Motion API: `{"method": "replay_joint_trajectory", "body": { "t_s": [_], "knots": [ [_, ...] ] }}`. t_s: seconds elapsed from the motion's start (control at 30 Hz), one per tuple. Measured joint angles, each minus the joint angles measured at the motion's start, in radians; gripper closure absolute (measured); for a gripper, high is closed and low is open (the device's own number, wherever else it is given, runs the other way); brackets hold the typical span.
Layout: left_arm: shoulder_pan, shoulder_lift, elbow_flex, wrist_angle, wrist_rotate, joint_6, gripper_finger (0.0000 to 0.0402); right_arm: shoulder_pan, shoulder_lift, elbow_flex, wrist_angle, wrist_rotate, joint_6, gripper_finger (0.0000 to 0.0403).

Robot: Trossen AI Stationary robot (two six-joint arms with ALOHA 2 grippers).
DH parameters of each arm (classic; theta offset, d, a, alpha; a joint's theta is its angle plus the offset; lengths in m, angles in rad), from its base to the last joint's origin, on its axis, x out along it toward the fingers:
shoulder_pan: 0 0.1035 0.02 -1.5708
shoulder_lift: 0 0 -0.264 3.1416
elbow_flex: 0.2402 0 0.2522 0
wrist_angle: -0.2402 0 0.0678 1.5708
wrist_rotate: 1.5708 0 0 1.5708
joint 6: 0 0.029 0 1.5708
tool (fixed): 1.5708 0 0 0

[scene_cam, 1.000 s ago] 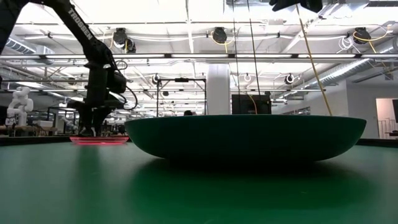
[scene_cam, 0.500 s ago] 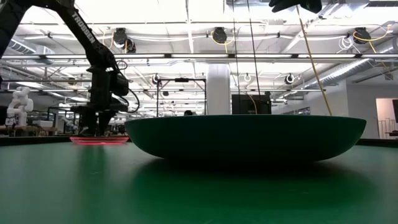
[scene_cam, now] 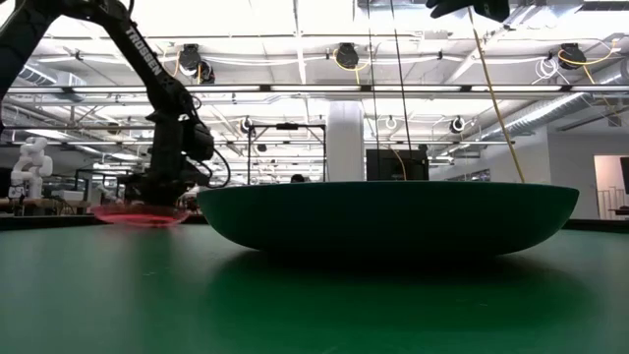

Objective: Stack plastic plates
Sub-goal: Stack the pink transparent plate on top of the other pink transparent plate

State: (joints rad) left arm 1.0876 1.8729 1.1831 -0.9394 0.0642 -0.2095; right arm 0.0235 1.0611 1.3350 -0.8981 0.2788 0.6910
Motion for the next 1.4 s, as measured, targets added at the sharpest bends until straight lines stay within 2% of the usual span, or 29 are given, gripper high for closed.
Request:
{"method": "replay_joint_trajectory", "body": {
  "t_s": [0.17,0.27,0.33,0.43,0.6,0.67,0.83,1.0,1.2,1.27,1.4],
  "knots": [
    [-0.042,-0.008,0.000,-0.008,0.149,-0.003,0.0309,0.000,0.000,0.000,-0.002,0.000,0.001,0.0330],
    [-0.094,-0.008,0.000,-0.008,0.188,0.019,0.0309,0.000,0.000,0.000,-0.004,0.001,0.000,0.0330],
    [-0.129,-0.010,0.000,-0.009,0.178,0.033,0.0309,0.000,0.000,0.000,-0.004,0.001,-0.004,0.0330],
    [-0.170,-0.025,0.013,-0.025,0.106,0.051,0.0309,0.000,0.000,0.000,-0.004,0.003,-0.014,0.0330],
    [-0.166,-0.024,0.154,-0.131,0.056,0.124,0.0309,0.000,0.000,0.000,-0.004,0.003,-0.022,0.0330],
    [-0.139,-0.024,0.220,-0.154,0.002,0.150,0.0309,0.000,0.000,0.000,-0.004,0.003,-0.022,0.0330],
    [-0.024,-0.003,0.309,-0.208,-0.027,0.399,0.0303,0.000,0.000,0.000,-0.004,-0.010,-0.016,0.0330],
    [0.030,0.013,0.306,-0.255,-0.055,0.607,0.0253,0.000,0.000,0.000,-0.005,-0.021,-0.015,0.0330],
    [-0.001,0.014,0.290,-0.258,-0.066,0.741,0.0190,0.000,0.000,0.000,-0.005,-0.020,-0.011,0.0330],
    [-0.024,0.014,0.290,-0.248,-0.065,0.779,0.0182,0.000,0.000,0.000,-0.005,-0.020,-0.016,0.0330],
    [-0.086,0.014,0.290,-0.246,-0.037,0.964,0.0179,0.000,0.000,0.000,-0.005,-0.020,-0.022,0.0330]
  ]
}}
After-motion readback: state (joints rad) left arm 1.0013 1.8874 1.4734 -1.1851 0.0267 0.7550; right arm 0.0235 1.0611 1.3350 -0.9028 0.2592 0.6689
